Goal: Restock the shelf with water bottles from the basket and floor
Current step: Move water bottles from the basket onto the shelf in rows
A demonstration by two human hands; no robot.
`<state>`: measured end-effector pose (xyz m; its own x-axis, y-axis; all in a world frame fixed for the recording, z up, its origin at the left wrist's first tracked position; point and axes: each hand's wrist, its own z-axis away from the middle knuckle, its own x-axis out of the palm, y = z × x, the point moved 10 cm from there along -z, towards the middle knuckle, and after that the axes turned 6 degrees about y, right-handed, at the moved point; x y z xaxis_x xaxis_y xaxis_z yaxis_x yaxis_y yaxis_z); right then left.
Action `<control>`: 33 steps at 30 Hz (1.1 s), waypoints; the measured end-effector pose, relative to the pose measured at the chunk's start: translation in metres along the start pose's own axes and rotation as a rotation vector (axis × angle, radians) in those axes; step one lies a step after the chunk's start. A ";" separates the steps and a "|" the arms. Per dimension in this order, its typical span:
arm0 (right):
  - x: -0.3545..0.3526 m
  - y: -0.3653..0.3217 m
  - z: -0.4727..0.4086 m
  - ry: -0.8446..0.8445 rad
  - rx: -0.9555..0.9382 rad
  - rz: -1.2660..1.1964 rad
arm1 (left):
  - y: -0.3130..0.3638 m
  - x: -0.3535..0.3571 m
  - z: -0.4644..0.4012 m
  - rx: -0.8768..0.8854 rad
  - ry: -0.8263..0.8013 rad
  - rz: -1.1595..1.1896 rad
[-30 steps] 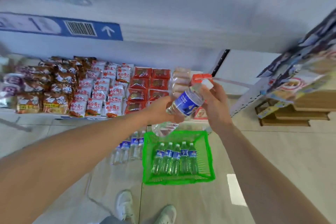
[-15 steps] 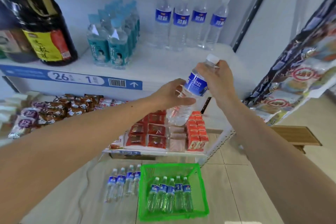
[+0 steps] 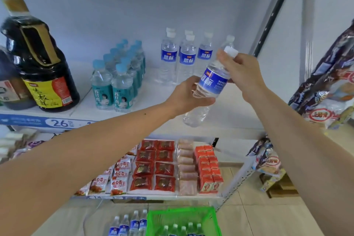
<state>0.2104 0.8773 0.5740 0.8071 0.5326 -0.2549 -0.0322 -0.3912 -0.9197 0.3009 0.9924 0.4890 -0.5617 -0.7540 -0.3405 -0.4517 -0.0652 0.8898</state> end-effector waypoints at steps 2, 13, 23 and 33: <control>-0.006 -0.003 -0.026 0.063 -0.039 0.038 | 0.000 0.002 -0.017 0.008 0.059 -0.090; 0.041 0.012 -0.135 -0.074 -0.208 0.096 | -0.043 0.036 -0.093 -0.115 0.226 -0.095; 0.065 0.053 -0.171 -0.218 -0.205 0.064 | -0.080 0.049 -0.122 -0.183 0.062 -0.153; 0.062 0.073 -0.158 -0.207 -0.107 -0.029 | -0.071 0.033 -0.131 -0.107 -0.003 -0.155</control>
<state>0.3511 0.7628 0.5381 0.6683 0.6831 -0.2945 0.0610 -0.4449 -0.8935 0.4053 0.8871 0.4541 -0.4930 -0.7278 -0.4766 -0.4568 -0.2496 0.8538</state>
